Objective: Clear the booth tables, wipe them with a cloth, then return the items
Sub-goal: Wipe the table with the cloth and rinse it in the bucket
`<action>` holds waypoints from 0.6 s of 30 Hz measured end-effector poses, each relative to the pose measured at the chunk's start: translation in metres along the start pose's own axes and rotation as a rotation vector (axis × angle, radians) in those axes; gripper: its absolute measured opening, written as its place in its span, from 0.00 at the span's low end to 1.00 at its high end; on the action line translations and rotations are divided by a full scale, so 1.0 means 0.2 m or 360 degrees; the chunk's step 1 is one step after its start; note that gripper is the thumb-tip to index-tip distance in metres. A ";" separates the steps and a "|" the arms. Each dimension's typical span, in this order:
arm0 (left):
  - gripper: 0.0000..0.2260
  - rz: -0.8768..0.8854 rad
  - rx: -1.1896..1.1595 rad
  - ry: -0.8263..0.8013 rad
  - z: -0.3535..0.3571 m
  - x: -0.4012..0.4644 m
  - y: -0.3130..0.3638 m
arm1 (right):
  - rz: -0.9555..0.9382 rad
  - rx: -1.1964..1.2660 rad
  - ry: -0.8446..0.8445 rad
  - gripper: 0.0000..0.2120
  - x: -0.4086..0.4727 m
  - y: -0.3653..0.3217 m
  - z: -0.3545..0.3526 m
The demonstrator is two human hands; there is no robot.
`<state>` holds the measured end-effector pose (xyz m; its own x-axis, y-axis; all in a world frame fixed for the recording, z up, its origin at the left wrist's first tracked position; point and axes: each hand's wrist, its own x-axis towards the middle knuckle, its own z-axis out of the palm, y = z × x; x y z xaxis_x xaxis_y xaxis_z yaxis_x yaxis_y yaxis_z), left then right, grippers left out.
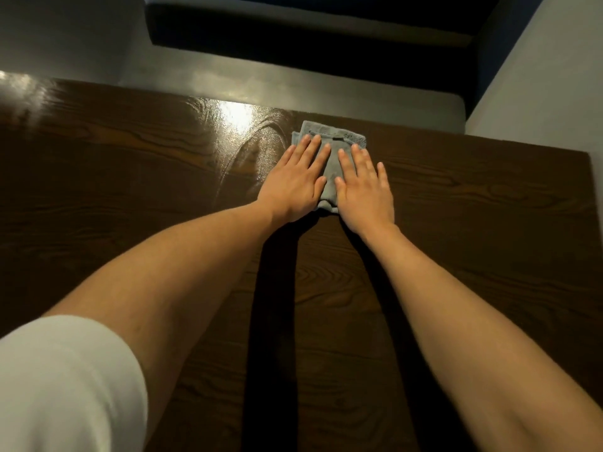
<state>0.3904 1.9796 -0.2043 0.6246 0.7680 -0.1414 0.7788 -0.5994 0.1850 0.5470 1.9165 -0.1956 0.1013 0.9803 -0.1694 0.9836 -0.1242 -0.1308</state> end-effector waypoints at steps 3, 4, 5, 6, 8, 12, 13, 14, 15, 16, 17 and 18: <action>0.29 -0.0015 0.0014 -0.0022 0.03 -0.16 0.04 | -0.0027 0.0023 -0.0033 0.27 -0.14 -0.03 0.03; 0.30 -0.0027 0.0017 -0.0019 0.04 -0.23 0.07 | -0.0042 0.0027 -0.0036 0.27 -0.21 -0.05 0.04; 0.30 -0.0043 0.0016 -0.0020 0.05 -0.30 0.09 | -0.0058 0.0037 -0.0043 0.27 -0.27 -0.06 0.05; 0.30 -0.0060 0.0006 -0.0032 0.06 -0.37 0.10 | -0.0075 0.0055 -0.0056 0.27 -0.32 -0.09 0.06; 0.30 -0.0094 0.0012 -0.0032 0.08 -0.51 0.15 | -0.0110 0.0068 -0.0088 0.27 -0.45 -0.11 0.07; 0.30 -0.0141 0.0001 -0.0045 0.12 -0.77 0.24 | -0.0173 0.0069 -0.0130 0.28 -0.70 -0.16 0.10; 0.30 -0.0149 0.0005 -0.0049 0.12 -0.85 0.26 | -0.0187 0.0070 -0.0145 0.28 -0.76 -0.18 0.11; 0.30 -0.0156 0.0003 -0.0058 0.13 -0.90 0.27 | -0.0200 0.0071 -0.0162 0.28 -0.81 -0.19 0.12; 0.29 -0.0166 0.0000 -0.0066 0.14 -0.98 0.29 | -0.0206 0.0069 -0.0176 0.28 -0.89 -0.21 0.13; 0.29 -0.0173 -0.0006 -0.0072 0.16 -1.02 0.30 | -0.0218 0.0062 -0.0179 0.28 -0.92 -0.21 0.14; 0.29 -0.0176 -0.0015 -0.0088 0.17 -1.07 0.32 | -0.0225 0.0059 -0.0192 0.28 -0.98 -0.22 0.15; 0.29 -0.0165 -0.0019 -0.0100 0.18 -1.15 0.34 | -0.0226 0.0060 -0.0208 0.28 -1.05 -0.24 0.16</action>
<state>0.3009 1.7541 -0.1940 0.5434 0.8099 -0.2208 0.8389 -0.5143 0.1779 0.4733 1.7111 -0.1838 -0.0605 0.9606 -0.2714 0.9802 0.0057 -0.1981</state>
